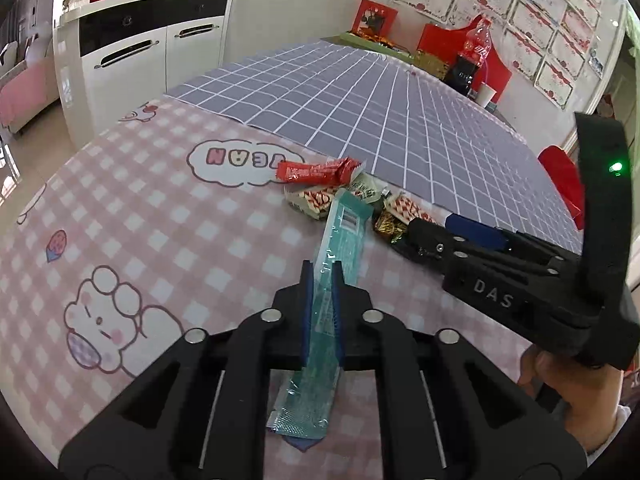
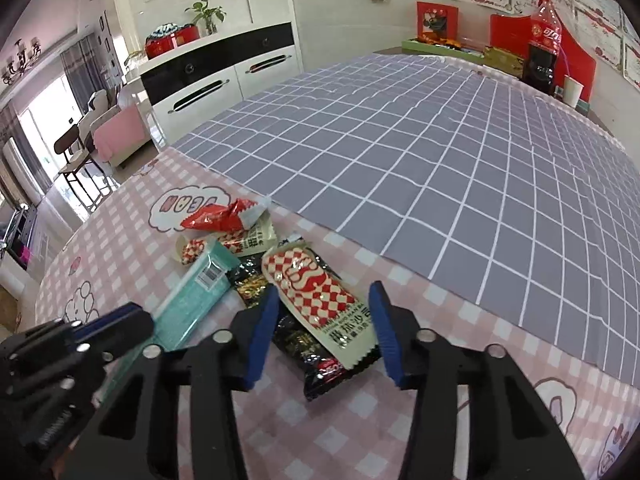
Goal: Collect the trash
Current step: 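Lift the teal stick with the left tool while right grasps the red-and-white snack bar, then carry both items over the blue bin and open the left tool to drop the stick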
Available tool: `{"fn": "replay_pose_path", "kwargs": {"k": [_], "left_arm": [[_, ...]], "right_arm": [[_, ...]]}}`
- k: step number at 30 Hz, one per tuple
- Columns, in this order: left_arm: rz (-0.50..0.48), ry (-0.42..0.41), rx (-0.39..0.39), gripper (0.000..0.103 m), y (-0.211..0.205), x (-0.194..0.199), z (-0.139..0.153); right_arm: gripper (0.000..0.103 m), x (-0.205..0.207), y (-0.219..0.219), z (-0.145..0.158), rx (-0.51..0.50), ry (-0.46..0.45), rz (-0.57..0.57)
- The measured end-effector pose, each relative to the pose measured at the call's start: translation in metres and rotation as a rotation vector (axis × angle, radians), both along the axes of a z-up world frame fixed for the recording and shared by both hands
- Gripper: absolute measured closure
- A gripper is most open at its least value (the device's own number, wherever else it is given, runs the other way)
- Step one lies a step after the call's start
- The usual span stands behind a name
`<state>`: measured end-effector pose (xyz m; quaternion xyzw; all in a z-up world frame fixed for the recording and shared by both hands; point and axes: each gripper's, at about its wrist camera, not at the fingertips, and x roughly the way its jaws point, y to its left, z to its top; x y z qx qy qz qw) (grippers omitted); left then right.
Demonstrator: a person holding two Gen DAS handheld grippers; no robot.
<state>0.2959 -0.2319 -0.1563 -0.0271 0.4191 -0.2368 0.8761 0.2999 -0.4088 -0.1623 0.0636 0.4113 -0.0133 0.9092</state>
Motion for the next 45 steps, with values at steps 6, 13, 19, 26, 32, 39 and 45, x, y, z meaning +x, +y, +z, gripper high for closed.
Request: {"fn": "replay_pose_path", "kwargs": {"k": [6, 13, 19, 26, 32, 39, 45], "left_arm": [[-0.003, 0.009, 0.019, 0.043, -0.006, 0.001, -0.004], [0.000, -0.025, 0.183, 0.075, -0.024, 0.000, -0.005], [0.046, -0.045, 0.105, 0.080, -0.007, -0.002, 0.001], [0.152, -0.159, 0.045, 0.080, 0.020, -0.013, 0.031], [0.219, -0.115, 0.071, 0.080, 0.034, 0.002, 0.027], [0.217, -0.076, 0.055, 0.080, 0.037, 0.011, 0.022], [0.209, -0.067, 0.024, 0.080, 0.046, 0.004, 0.024]], "right_arm": [[0.074, -0.004, 0.008, 0.001, -0.023, 0.000, 0.030], [0.102, -0.014, 0.017, 0.002, -0.013, 0.007, 0.062], [0.101, -0.023, 0.011, 0.007, 0.041, -0.011, 0.035], [0.055, -0.022, 0.012, 0.016, 0.006, -0.047, 0.027], [0.055, 0.001, 0.017, 0.008, -0.032, -0.012, 0.036], [0.085, 0.009, 0.014, 0.001, 0.005, 0.015, 0.073], [0.094, -0.007, 0.024, 0.020, -0.032, -0.035, 0.062]]}}
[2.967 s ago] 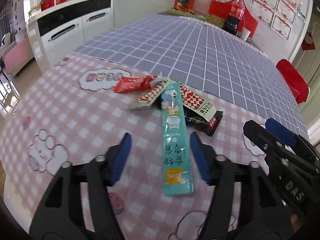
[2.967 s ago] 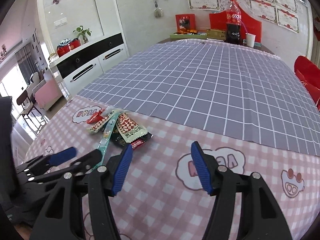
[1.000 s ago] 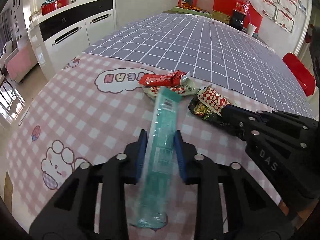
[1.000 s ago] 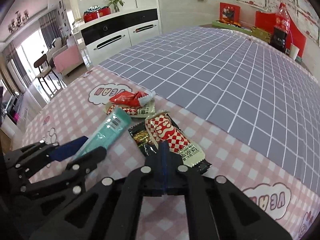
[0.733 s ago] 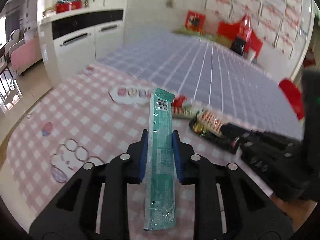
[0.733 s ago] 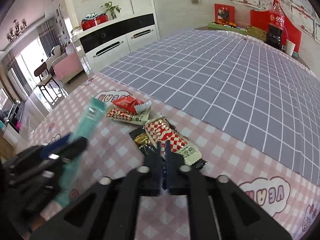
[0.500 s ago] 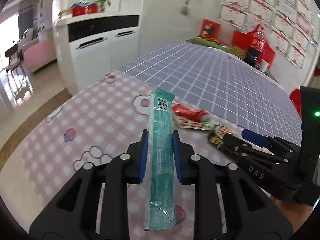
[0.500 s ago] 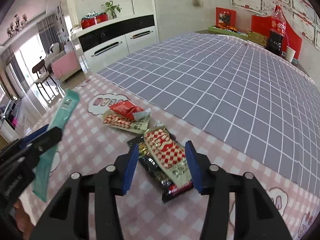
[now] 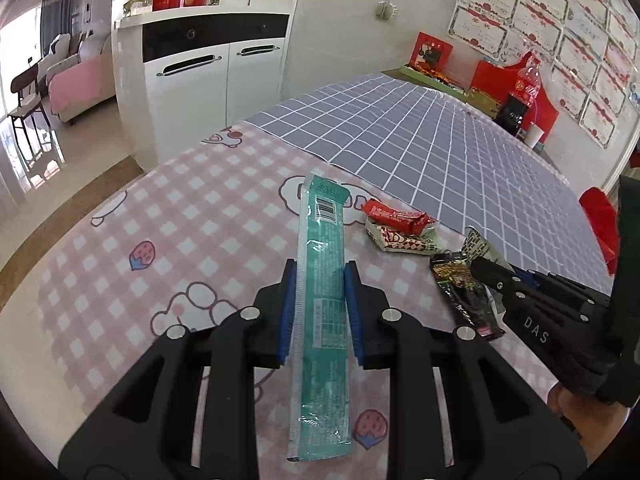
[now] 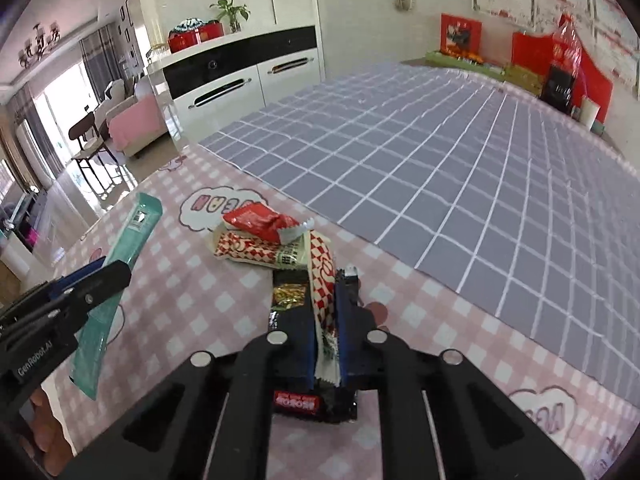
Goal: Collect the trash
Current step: 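Carry both items over the blue bin and open the left tool to drop the stick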
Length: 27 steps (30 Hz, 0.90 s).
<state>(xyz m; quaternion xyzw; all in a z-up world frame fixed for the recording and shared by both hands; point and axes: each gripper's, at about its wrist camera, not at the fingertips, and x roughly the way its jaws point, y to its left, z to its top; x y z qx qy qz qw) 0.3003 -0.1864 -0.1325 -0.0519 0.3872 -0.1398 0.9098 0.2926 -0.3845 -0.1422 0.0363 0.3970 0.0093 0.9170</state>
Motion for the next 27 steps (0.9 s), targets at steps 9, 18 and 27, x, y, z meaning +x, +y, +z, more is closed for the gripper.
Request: {"fn": "replay_pose_path", "kwargs": {"k": [9, 18, 27], "left_arm": [[0.013, -0.018, -0.074, 0.080, 0.043, -0.021, 0.021], [0.089, -0.035, -0.104, 0.080, 0.117, -0.046, 0.032], [0.261, -0.026, -0.071, 0.080, 0.231, -0.073, 0.024]], "right_arm": [[0.094, -0.030, 0.043, 0.043, 0.007, -0.112, 0.059], [0.094, -0.046, 0.147, 0.060, 0.078, -0.141, 0.258], [0.094, -0.043, 0.270, 0.042, 0.112, -0.091, 0.459]]}}
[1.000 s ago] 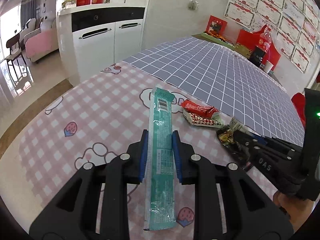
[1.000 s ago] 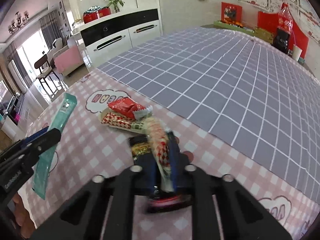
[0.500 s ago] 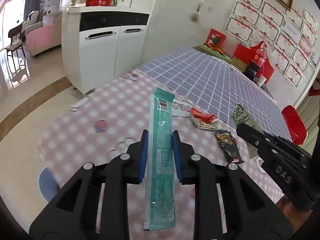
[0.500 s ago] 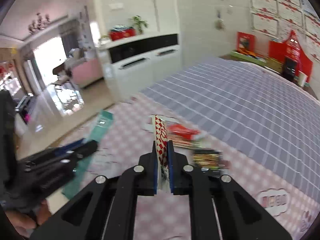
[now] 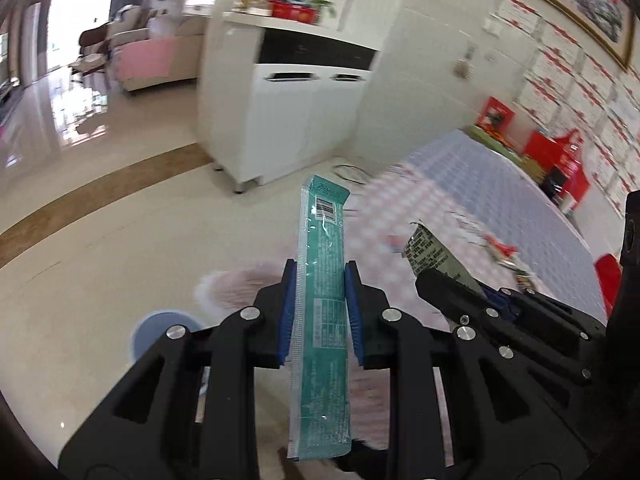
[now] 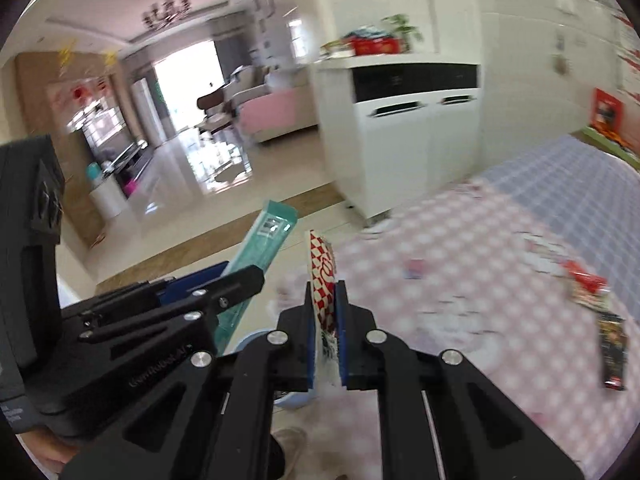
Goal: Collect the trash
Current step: 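Carry both items over the blue bin and open the left tool to drop the stick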
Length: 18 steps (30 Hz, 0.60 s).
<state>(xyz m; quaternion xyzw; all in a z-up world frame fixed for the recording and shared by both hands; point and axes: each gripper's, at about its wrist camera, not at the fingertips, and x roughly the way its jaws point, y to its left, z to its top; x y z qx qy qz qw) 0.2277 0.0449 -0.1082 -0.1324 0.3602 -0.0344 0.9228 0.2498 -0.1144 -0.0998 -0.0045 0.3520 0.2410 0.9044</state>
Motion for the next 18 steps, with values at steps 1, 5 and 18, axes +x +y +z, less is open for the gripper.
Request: {"fn": "replay_pose_path", "kwargs": {"k": [1, 5, 18], "left_arm": [[0.026, 0.006, 0.001, 0.080, 0.015, -0.003, -0.002], [0.116, 0.044, -0.010, 0.080, 0.062, -0.008, -0.016], [0.259, 0.177, -0.039, 0.079, 0.151, -0.003, -0.073]], "right_arm": [[0.094, 0.001, 0.015, -0.003, 0.005, 0.009, 0.023], [0.094, 0.003, 0.066, -0.015, 0.010, 0.041, 0.102], [0.094, 0.019, 0.179, -0.065, -0.045, 0.133, 0.214]]}}
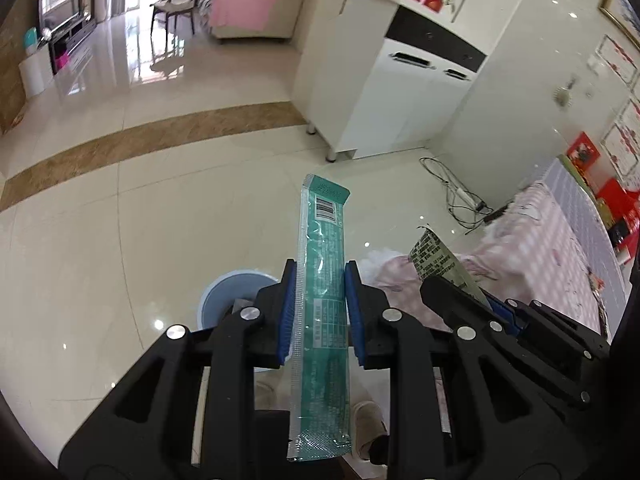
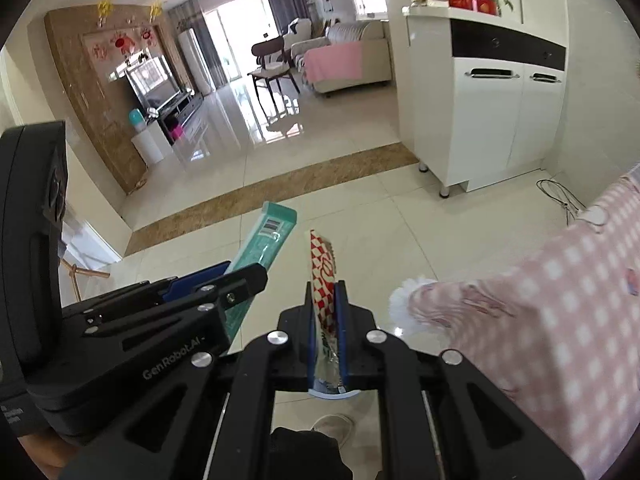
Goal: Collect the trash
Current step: 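Carry both items over the blue bin and open the left tool to drop the stick, then open the right tool over the blue bin to drop the snack bar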
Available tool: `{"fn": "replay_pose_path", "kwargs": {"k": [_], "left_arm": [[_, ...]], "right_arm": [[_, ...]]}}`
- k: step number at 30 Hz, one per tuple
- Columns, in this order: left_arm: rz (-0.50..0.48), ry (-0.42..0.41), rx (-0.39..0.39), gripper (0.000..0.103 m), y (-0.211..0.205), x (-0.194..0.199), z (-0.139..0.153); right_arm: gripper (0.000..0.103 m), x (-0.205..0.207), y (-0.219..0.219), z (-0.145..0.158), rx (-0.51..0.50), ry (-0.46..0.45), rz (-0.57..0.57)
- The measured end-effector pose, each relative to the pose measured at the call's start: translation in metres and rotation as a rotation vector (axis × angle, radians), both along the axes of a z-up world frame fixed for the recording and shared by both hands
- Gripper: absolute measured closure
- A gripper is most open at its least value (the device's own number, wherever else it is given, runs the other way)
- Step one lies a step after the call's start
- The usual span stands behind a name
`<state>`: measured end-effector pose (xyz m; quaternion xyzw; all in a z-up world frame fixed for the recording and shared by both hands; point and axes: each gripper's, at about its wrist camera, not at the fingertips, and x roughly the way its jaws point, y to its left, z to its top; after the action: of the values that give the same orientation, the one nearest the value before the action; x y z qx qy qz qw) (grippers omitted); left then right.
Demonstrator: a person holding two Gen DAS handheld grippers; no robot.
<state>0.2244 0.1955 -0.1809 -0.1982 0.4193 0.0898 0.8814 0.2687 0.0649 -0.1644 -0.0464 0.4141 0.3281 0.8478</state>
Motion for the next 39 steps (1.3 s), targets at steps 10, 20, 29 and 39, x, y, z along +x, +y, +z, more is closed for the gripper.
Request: {"fn": "replay_pose_path", "kwargs": {"k": [10, 20, 29, 39], "left_arm": [[0.045, 0.060, -0.046, 0.065, 0.026, 0.018, -0.028], [0.130, 0.102, -0.084, 0.034, 0.053, 0.018, -0.048], [0.139, 0.086, -0.064, 0.034, 0.058, 0.014, -0.042], [0.167, 0.065, -0.038, 0.034, 0.070, 0.008, -0.033]], "right_arm": [[0.094, 0.017, 0.026, -0.031, -0.045, 0.036, 0.010], [0.094, 0.027, 0.036, -0.052, -0.066, 0.069, 0.011], [0.094, 0.030, 0.047, -0.056, -0.059, 0.081, 0.028], [0.094, 0.032, 0.053, -0.051, -0.055, 0.058, 0.035]]}}
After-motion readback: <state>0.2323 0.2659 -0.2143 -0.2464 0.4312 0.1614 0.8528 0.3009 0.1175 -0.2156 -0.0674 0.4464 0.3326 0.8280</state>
